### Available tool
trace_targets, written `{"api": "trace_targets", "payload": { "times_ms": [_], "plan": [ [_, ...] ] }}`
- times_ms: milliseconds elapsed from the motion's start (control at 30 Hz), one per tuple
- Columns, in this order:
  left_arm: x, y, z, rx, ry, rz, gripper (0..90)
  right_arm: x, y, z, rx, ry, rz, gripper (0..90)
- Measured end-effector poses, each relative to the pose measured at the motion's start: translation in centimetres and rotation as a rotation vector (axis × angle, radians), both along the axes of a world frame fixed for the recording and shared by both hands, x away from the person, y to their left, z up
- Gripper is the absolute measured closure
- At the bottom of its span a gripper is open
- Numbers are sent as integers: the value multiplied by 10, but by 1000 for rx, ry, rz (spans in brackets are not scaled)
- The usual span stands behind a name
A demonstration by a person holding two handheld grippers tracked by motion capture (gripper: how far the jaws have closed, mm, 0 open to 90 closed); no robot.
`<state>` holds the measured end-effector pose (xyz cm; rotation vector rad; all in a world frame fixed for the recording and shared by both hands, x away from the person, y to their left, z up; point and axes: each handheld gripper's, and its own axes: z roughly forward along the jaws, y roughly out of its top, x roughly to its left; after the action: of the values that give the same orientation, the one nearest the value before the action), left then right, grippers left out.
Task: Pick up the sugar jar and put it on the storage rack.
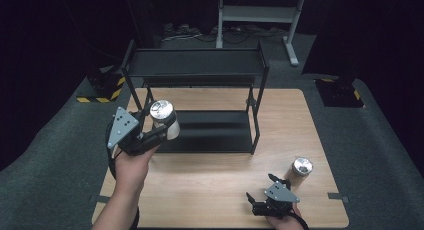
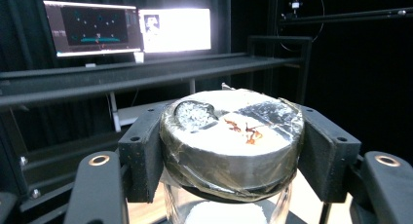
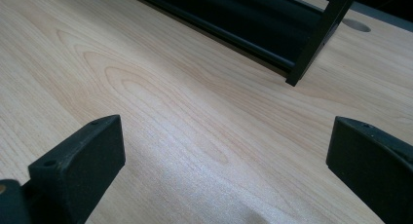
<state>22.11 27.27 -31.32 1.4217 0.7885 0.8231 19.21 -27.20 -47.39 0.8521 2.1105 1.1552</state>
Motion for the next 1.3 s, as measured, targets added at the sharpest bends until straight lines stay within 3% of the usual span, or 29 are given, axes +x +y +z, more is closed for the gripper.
{"api": "trace_targets", "payload": {
  "times_ms": [667,1033,1300],
  "plan": [
    [33,-12,44,-2,-59,29,343,0,-1,0,7,2,0,0],
    [50,-19,54,-26,-67,41,344,0,-2,0,11,3,0,0],
    [61,-24,61,-18,-70,61,344,0,-3,-1,17,3,1,0]
  ]
}}
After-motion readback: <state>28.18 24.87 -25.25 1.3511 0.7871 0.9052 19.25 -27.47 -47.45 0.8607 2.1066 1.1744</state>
